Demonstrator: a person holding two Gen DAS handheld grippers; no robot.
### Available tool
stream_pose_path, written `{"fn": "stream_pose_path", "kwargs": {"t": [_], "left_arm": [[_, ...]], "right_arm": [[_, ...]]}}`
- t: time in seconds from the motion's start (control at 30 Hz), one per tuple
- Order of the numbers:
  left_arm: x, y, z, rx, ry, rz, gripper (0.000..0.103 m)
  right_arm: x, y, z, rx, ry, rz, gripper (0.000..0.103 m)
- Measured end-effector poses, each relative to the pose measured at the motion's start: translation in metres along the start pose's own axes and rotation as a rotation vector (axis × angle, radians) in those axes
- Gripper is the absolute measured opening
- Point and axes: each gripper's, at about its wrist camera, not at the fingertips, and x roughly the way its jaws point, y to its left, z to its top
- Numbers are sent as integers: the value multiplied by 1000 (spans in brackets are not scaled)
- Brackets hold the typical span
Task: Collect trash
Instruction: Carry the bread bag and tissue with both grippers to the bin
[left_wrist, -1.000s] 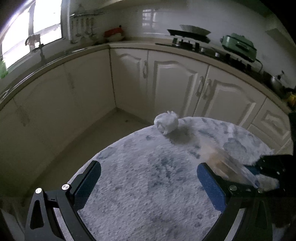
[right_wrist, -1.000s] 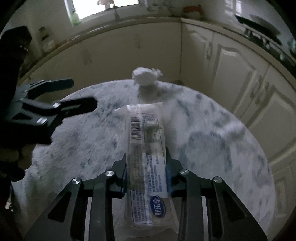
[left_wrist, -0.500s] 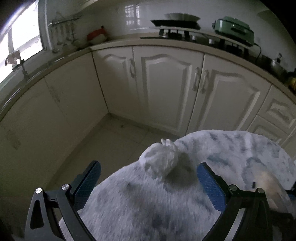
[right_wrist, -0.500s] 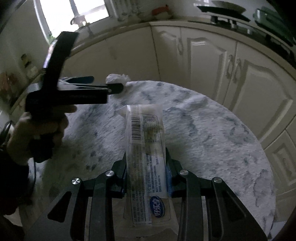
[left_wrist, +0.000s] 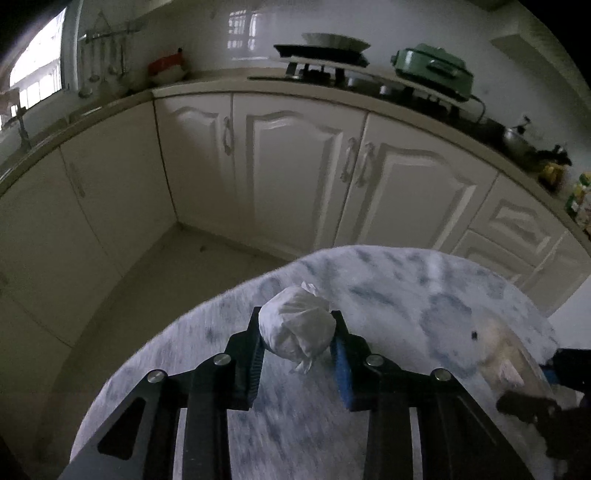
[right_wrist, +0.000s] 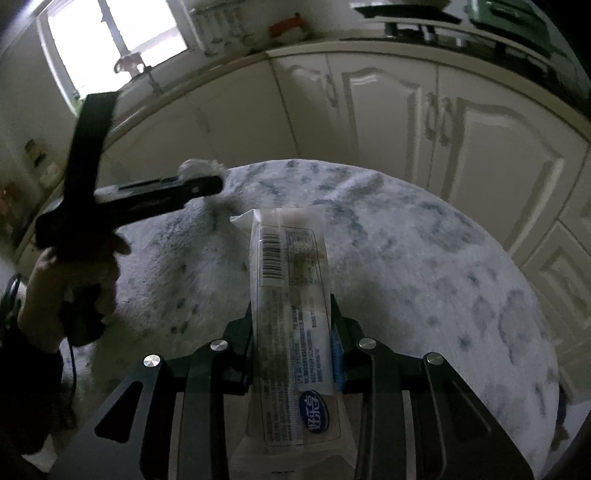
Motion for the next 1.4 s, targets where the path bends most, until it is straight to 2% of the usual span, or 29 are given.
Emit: {"fn": "stream_pose_path", "kwargs": {"t": [0.2, 0.47, 0.77, 1.07, 1.27, 1.4], "left_arm": [[-70, -20, -27, -15, -63, -43, 29], [-179, -71, -75, 16, -160, -112, 29], [-254, -152, -119, 91, -218, -215, 29], [-266, -265, -135, 228, -189, -384, 29], [-244, -342, -139, 325, -119, -494, 29], [-219, -384, -139, 380, -49, -547, 29]], "right_arm": [[-50, 12, -21, 32, -47, -33, 31], [-145, 22, -67, 73, -158, -76, 31], [-246, 0, -129, 140, -273, -148, 31], [-335, -64, -204, 289, -356, -274, 32], [-369, -118, -257, 415, -350, -378, 32], [-375, -154, -285, 506, -334, -404, 32]]}}
